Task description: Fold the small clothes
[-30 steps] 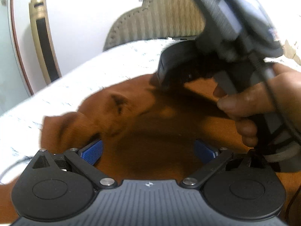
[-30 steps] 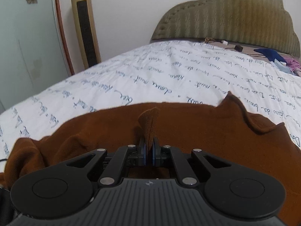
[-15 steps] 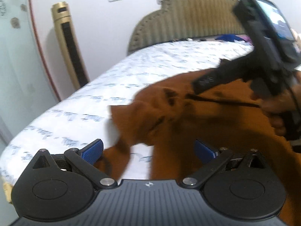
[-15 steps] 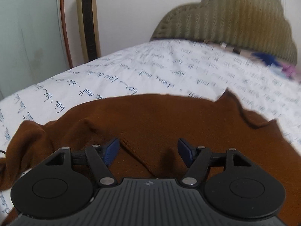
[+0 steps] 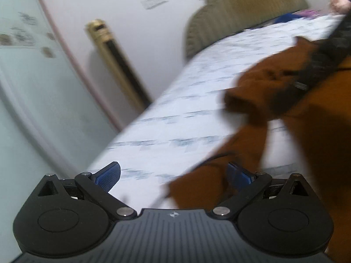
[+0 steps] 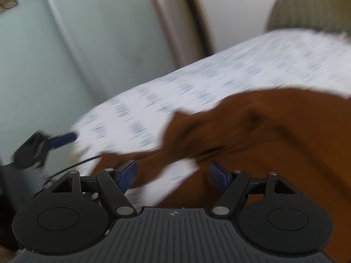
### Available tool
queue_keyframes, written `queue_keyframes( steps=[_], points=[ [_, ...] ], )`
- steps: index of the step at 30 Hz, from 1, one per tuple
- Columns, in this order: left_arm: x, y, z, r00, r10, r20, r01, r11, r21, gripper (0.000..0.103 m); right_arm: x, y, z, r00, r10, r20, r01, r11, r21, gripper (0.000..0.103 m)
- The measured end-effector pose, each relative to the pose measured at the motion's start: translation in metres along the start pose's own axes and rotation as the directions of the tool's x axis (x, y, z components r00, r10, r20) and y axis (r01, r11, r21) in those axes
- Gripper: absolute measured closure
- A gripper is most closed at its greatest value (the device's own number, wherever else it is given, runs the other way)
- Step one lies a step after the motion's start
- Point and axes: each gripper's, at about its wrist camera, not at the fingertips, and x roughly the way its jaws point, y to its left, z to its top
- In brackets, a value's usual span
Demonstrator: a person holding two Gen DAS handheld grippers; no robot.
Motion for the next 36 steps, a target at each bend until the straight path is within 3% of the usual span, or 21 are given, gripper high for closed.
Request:
queue_keyframes(
  steps=[3,5,8,11,13,15,18,20,21,23,24,27,30,31,33,34,36],
  points=[
    [0.005,0.030,-0.003,0.993,0.110,-0.030,-0.112,0.992,-0.063,0.000,0.021,0.011,-0.001,0.989,0.123,-0.078,-0.120,0.992,0.045,0.031],
    [0.009,0.051,-0.001,0.980,0.191,-0.061,-0.197,0.974,-0.114,0.000,0.037,0.019,0.002,0.979,0.168,-0.118,-0.160,0.984,0.074,0.031],
    [0.008,0.075,0.001,0.933,0.345,-0.102,-0.357,0.921,-0.153,0.000,0.056,0.030,0.017,0.963,0.221,-0.152,-0.207,0.973,0.102,0.029],
    [-0.001,0.093,0.003,0.881,0.464,-0.095,-0.474,0.861,-0.184,0.000,0.072,0.042,0.050,0.947,0.301,-0.115,-0.284,0.948,0.145,0.029],
    [-0.010,0.101,0.006,0.872,0.481,-0.086,-0.489,0.853,-0.185,0.000,0.082,0.049,0.075,0.943,0.328,-0.052,-0.316,0.935,0.162,0.017],
    [-0.012,0.100,0.007,0.890,0.448,-0.089,-0.456,0.872,-0.176,0.000,0.090,0.051,0.094,0.964,0.264,0.016,-0.264,0.953,0.149,0.014],
    [-0.013,0.100,0.004,0.931,0.353,-0.092,-0.364,0.913,-0.186,0.000,0.089,0.052,0.098,0.985,0.164,0.047,-0.170,0.974,0.152,0.019],
    [-0.007,0.099,-0.002,0.943,0.315,-0.106,-0.331,0.923,-0.195,0.000,0.070,0.062,0.083,0.988,0.138,0.068,-0.141,0.989,0.040,0.020],
    [-0.006,0.098,-0.005,0.955,0.278,-0.099,-0.293,0.935,-0.201,0.000,0.060,0.070,0.073,0.994,0.084,0.064,-0.082,0.996,-0.041,0.020],
    [-0.006,0.090,-0.008,0.982,0.175,-0.074,-0.186,0.964,-0.192,0.000,0.039,0.079,0.050,0.999,-0.027,0.038,0.033,0.986,-0.165,0.017],
    [-0.009,0.086,-0.009,0.994,0.100,-0.048,-0.107,0.979,-0.176,0.000,0.030,0.078,0.039,0.999,-0.046,0.021,0.049,0.984,-0.171,0.016],
    [-0.018,0.072,-0.014,0.999,-0.044,0.028,0.046,0.996,-0.071,0.000,0.008,0.053,0.014,1.000,0.006,-0.027,-0.007,1.000,-0.025,0.012],
    [-0.029,0.054,-0.017,0.985,-0.145,0.091,0.140,0.988,0.065,0.000,0.010,0.030,0.008,0.995,0.039,-0.087,-0.024,0.985,0.168,0.012],
    [-0.035,0.047,-0.017,0.980,-0.170,0.104,0.160,0.982,0.098,0.000,0.020,0.025,0.009,0.987,0.084,-0.135,-0.052,0.973,0.225,0.012],
    [-0.042,0.039,-0.018,0.971,-0.201,0.133,0.181,0.972,0.147,0.000,0.045,0.021,0.008,0.947,0.225,-0.229,-0.144,0.935,0.325,0.013],
    [-0.045,0.037,-0.019,0.968,-0.206,0.141,0.183,0.970,0.163,0.000,0.057,0.024,0.012,0.925,0.293,-0.242,-0.193,0.911,0.364,0.013],
    [-0.048,0.032,-0.019,0.971,-0.196,0.135,0.167,0.966,0.199,0.000,0.079,0.034,0.031,0.905,0.368,-0.213,-0.263,0.878,0.400,0.013]
  ],
)
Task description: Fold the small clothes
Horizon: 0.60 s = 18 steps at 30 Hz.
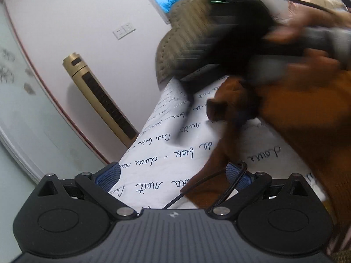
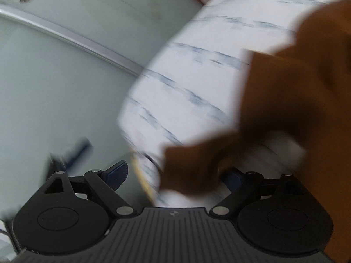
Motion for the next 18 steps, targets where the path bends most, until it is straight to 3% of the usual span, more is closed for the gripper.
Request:
queue_keyframes(
  steps=[2,4,6,9,11,12,14,15,16,17,18],
  points=[
    [0.002,-0.001,0.000,0.999,0.033,-0.029,-0.032,0.999,0.030,0.000,0.010,0.011,0.022,0.996,0.017,0.086,-0.015,1.000,-0.015,0.011],
    [0.011,0.005,0.002,0.989,0.116,-0.095,-0.114,0.993,0.034,0.000,0.012,0.020,0.035,0.972,-0.069,0.227,0.091,0.992,-0.085,0.011],
    [0.019,0.020,0.000,0.972,0.180,-0.153,-0.184,0.983,-0.012,0.000,0.011,0.026,0.034,0.953,-0.119,0.278,0.152,0.984,-0.097,0.010],
    [0.028,0.042,-0.002,0.946,0.231,-0.225,-0.262,0.958,-0.117,0.000,-0.002,0.037,0.012,0.950,-0.036,0.309,0.106,0.972,-0.211,0.010],
    [0.030,0.053,-0.002,0.939,0.231,-0.254,-0.283,0.941,-0.188,0.000,-0.013,0.048,0.001,0.924,-0.101,0.369,0.216,0.935,-0.283,0.010],
    [0.032,0.057,-0.003,0.935,0.235,-0.265,-0.295,0.931,-0.216,0.000,-0.015,0.053,-0.008,0.904,-0.162,0.396,0.302,0.897,-0.323,0.013],
    [0.034,0.067,-0.003,0.926,0.258,-0.277,-0.328,0.912,-0.248,0.000,-0.008,0.062,-0.025,0.846,-0.300,0.441,0.491,0.760,-0.425,0.015],
    [0.033,0.070,-0.007,0.918,0.272,-0.288,-0.349,0.899,-0.263,0.000,-0.002,0.066,-0.038,0.803,-0.363,0.473,0.582,0.648,-0.491,0.015],
    [0.034,0.077,-0.008,0.907,0.287,-0.308,-0.376,0.881,-0.288,0.000,0.009,0.069,-0.053,0.755,-0.410,0.511,0.655,0.505,-0.562,0.015],
    [0.031,0.084,-0.007,0.900,0.292,-0.323,-0.392,0.866,-0.311,0.000,0.019,0.071,-0.066,0.725,-0.432,0.537,0.686,0.371,-0.626,0.015],
    [0.031,0.093,-0.009,0.895,0.285,-0.343,-0.404,0.845,-0.352,0.000,0.030,0.071,-0.081,0.719,-0.432,0.545,0.675,0.246,-0.695,0.016]
  ],
)
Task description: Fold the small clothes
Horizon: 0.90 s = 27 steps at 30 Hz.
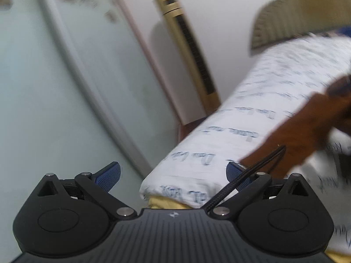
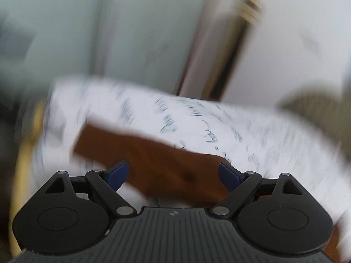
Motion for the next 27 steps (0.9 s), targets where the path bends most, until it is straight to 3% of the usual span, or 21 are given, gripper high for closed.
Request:
queue_keyframes(
  steps=[2,4,7,8,10,11,12,13,14,15,16,17,19,20,21,22,24,27],
  points=[
    [0.006,0.010,0.002,0.999,-0.024,-0.043,0.020,0.996,-0.083,0.000,-0.001,0.034,-0.011,0.999,0.042,0.025,-0.035,0.976,-0.214,0.020],
    [0.010,0.025,0.002,0.992,-0.096,-0.086,0.078,0.978,-0.196,0.000,0.003,0.062,-0.016,0.999,0.017,0.048,0.000,0.942,-0.336,0.021],
    [0.016,0.044,0.002,0.973,-0.170,-0.154,0.109,0.935,-0.337,0.000,0.011,0.077,-0.009,0.994,-0.028,0.103,0.064,0.927,-0.370,0.029],
    [0.018,0.048,0.002,0.975,-0.155,-0.161,0.088,0.930,-0.358,0.000,0.016,0.077,-0.005,0.994,-0.028,0.107,0.064,0.933,-0.354,0.033],
    [0.009,0.048,0.007,0.992,0.039,-0.123,-0.078,0.942,-0.326,0.000,0.026,0.076,0.002,0.995,-0.003,0.102,0.035,0.949,-0.315,0.063],
    [0.002,0.040,0.011,0.977,0.203,-0.061,-0.212,0.945,-0.248,0.000,0.032,0.077,0.004,0.996,0.011,0.092,0.018,0.953,-0.303,0.071],
    [-0.004,0.030,0.015,0.937,0.350,0.011,-0.344,0.924,-0.165,0.000,0.035,0.077,0.004,0.996,0.019,0.086,0.008,0.955,-0.298,0.082],
    [-0.008,0.019,0.017,0.883,0.462,0.085,-0.455,0.886,-0.095,0.000,0.039,0.076,0.003,0.996,0.025,0.086,0.001,0.958,-0.287,0.089],
    [-0.010,0.010,0.019,0.836,0.529,0.148,-0.528,0.848,-0.050,0.000,0.038,0.075,0.004,0.996,0.027,0.090,-0.003,0.965,-0.263,0.089],
    [-0.013,0.004,0.020,0.817,0.546,0.185,-0.551,0.834,-0.029,0.000,0.035,0.070,0.004,0.995,0.038,0.096,-0.015,0.974,-0.225,0.091],
    [-0.017,-0.001,0.023,0.833,0.513,0.209,-0.522,0.853,-0.015,0.000,0.030,0.063,0.005,0.993,0.054,0.101,-0.036,0.984,-0.175,0.092],
    [-0.021,-0.003,0.026,0.871,0.446,0.207,-0.452,0.892,-0.020,0.000,0.029,0.053,0.008,0.992,0.070,0.109,-0.057,0.992,-0.115,0.092],
    [-0.028,0.001,0.033,0.965,0.215,0.148,-0.204,0.975,-0.084,0.000,0.013,0.025,0.012,0.985,0.102,0.141,-0.109,0.993,0.036,0.093],
    [-0.027,0.003,0.036,0.991,0.072,0.109,-0.058,0.991,-0.124,0.000,0.006,0.008,0.012,0.980,0.114,0.165,-0.134,0.984,0.117,0.093],
    [-0.025,0.005,0.037,0.996,-0.033,0.080,0.046,0.987,-0.157,0.000,-0.002,-0.010,0.010,0.974,0.118,0.191,-0.156,0.968,0.197,0.093],
    [-0.020,0.005,0.039,0.987,-0.158,0.040,0.163,0.965,-0.206,0.000,-0.008,-0.029,0.010,0.970,0.114,0.215,-0.172,0.948,0.270,0.093],
    [-0.012,0.000,0.042,0.954,-0.299,-0.009,0.286,0.923,-0.257,0.000,-0.029,-0.067,0.004,0.962,0.085,0.261,-0.188,0.898,0.398,0.093],
    [-0.015,-0.020,0.045,0.935,-0.354,-0.025,0.340,0.912,-0.230,0.001,-0.061,-0.116,-0.015,0.953,0.006,0.304,-0.179,0.818,0.546,0.093]
  ],
)
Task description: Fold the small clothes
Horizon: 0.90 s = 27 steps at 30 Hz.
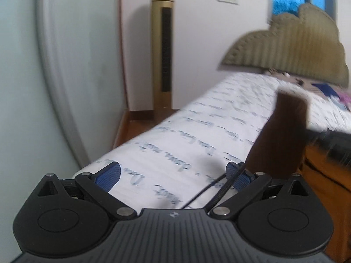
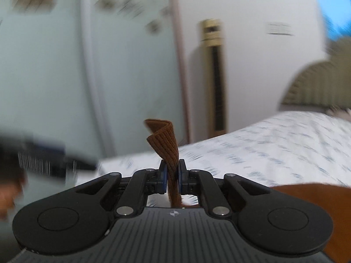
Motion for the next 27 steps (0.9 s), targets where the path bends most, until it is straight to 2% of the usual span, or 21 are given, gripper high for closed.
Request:
queue_keyframes(
  steps=[4,5,6,8,9,10,12,13,14,15,16,17,19,20,21,22,23,24,25,26,27],
  points=[
    [-0.007,-0.038,-0.004,0.991,-0.135,0.004,0.134,0.985,0.106,0.001,-0.053,-0.045,0.004,0.989,-0.120,0.091,0.113,0.990,0.084,0.093],
    [-0.006,-0.047,-0.002,0.983,-0.182,-0.011,0.182,0.976,0.124,0.001,-0.064,-0.057,0.002,0.984,-0.144,0.103,0.132,0.985,0.113,0.092],
    [-0.005,-0.056,0.000,0.968,-0.246,-0.047,0.250,0.958,0.138,0.001,-0.074,-0.066,0.000,0.981,-0.162,0.111,0.146,0.979,0.143,0.092],
    [-0.001,-0.068,0.002,0.945,-0.304,-0.122,0.322,0.932,0.164,0.000,-0.092,-0.082,-0.011,0.972,-0.203,0.115,0.179,0.966,0.185,0.092],
    [0.001,-0.076,0.002,0.943,-0.296,-0.151,0.322,0.927,0.192,0.000,-0.098,-0.089,-0.018,0.967,-0.226,0.116,0.200,0.959,0.200,0.092],
    [0.000,-0.082,0.002,0.948,-0.275,-0.159,0.305,0.926,0.220,0.000,-0.106,-0.096,-0.023,0.962,-0.249,0.117,0.220,0.951,0.218,0.092],
    [-0.003,-0.086,0.000,0.964,-0.216,-0.152,0.251,0.929,0.272,0.000,-0.114,-0.114,-0.040,0.953,-0.285,0.097,0.251,0.931,0.266,0.092],
    [-0.005,-0.089,-0.001,0.973,-0.173,-0.150,0.214,0.921,0.325,0.000,-0.116,-0.121,-0.047,0.951,-0.299,0.079,0.264,0.918,0.297,0.092],
    [-0.008,-0.088,-0.001,0.981,-0.135,-0.140,0.179,0.907,0.380,0.000,-0.122,-0.128,-0.059,0.949,-0.311,0.060,0.276,0.904,0.327,0.092],
    [-0.013,-0.088,-0.006,0.992,-0.071,-0.103,0.112,0.877,0.468,0.000,-0.124,-0.133,-0.070,0.946,-0.322,0.037,0.289,0.890,0.353,0.092],
    [-0.014,-0.087,-0.012,0.998,-0.012,-0.061,0.045,0.825,0.563,0.000,-0.124,-0.139,-0.079,0.944,-0.330,0.014,0.301,0.877,0.374,0.092],
    [-0.012,-0.079,-0.016,0.999,0.036,-0.025,-0.011,0.761,0.648,0.000,-0.125,-0.144,-0.087,0.942,-0.335,-0.006,0.311,0.868,0.387,0.092],
    [-0.017,-0.067,-0.041,0.979,0.184,0.088,-0.173,0.520,0.836,0.000,-0.122,-0.149,-0.099,0.943,-0.331,-0.033,0.315,0.860,0.402,0.092],
    [-0.015,-0.059,-0.057,0.959,0.240,0.149,-0.232,0.370,0.900,0.001,-0.120,-0.151,-0.104,0.945,-0.324,-0.040,0.311,0.858,0.409,0.092],
    [-0.018,-0.052,-0.065,0.953,0.249,0.170,-0.241,0.292,0.926,0.001,-0.117,-0.151,-0.107,0.948,-0.316,-0.045,0.306,0.857,0.415,0.092],
    [-0.028,-0.040,-0.068,0.972,0.209,0.108,-0.164,0.275,0.947,0.001,-0.113,-0.150,-0.108,0.950,-0.309,-0.049,0.301,0.857,0.418,0.092],
    [-0.036,-0.034,-0.061,0.989,0.148,-0.006,-0.046,0.340,0.939,0.001,-0.111,-0.150,-0.110,0.952,-0.303,-0.052,0.296,0.858,0.419,0.092],
    [-0.048,-0.025,-0.045,0.984,0.040,-0.172,0.135,0.452,0.882,0.001,-0.109,-0.149,-0.112,0.953,-0.298,-0.056,0.293,0.859,0.421,0.092],
    [-0.057,-0.017,-0.031,0.961,-0.073,-0.268,0.265,0.539,0.800,0.001,-0.106,-0.147,-0.112,0.955,-0.292,-0.061,0.289,0.859,0.423,0.091],
    [-0.062,-0.012,-0.016,0.936,-0.172,-0.308,0.348,0.604,0.717,0.001,-0.106,-0.142,-0.110,0.957,-0.284,-0.064,0.284,0.859,0.426,0.091],
    [-0.065,-0.007,-0.005,0.914,-0.247,-0.323,0.404,0.645,0.649,0.001,-0.106,-0.139,-0.108,0.959,-0.276,-0.066,0.278,0.860,0.429,0.091]
  ],
)
